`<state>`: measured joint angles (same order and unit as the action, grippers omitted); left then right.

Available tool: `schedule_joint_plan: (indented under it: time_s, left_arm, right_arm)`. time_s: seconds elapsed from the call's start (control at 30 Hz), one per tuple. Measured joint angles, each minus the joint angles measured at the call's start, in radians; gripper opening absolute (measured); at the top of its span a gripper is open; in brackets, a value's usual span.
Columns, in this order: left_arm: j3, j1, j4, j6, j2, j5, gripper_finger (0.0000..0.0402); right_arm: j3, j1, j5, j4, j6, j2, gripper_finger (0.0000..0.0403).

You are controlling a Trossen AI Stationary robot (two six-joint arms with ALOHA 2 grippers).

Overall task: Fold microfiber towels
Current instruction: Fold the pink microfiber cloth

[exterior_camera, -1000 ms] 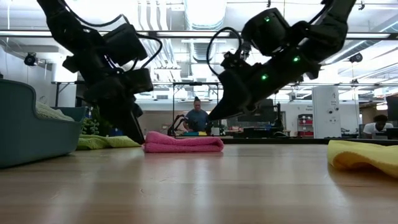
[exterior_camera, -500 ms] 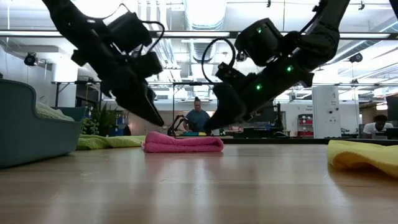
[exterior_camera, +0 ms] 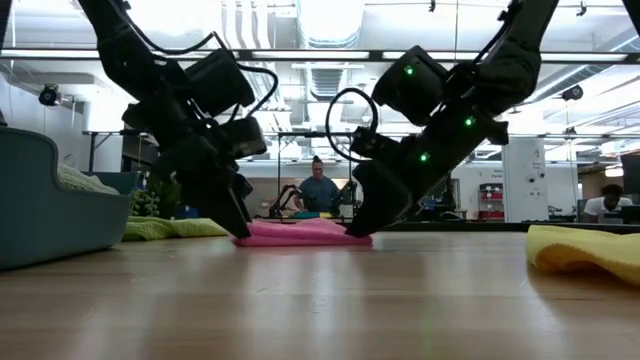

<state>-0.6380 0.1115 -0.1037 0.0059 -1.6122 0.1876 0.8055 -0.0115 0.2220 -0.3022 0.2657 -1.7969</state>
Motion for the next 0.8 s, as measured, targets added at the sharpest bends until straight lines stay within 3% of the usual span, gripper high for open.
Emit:
schedule_joint_plan:
  time_s: [0.07, 0.5, 0.8]
  left_arm:
    - [0.001, 0.0, 0.008, 0.0, 0.009, 0.005, 0.0147]
    - [0.005, -0.001, 0.203, 0.024, 0.147, -0.014, 0.0147]
    - [0.004, 0.017, 0.091, 0.086, 0.188, -0.128, 0.0147]
  right_arm:
    - [0.0, 0.003, -0.043, 0.028, 0.023, 0.008, 0.0008]
    - [-0.007, 0.104, -0.081, 0.212, 0.095, 0.126, 0.0008]
    - [0.006, 0.1, -0.067, 0.302, 0.08, 0.219, 0.0008]
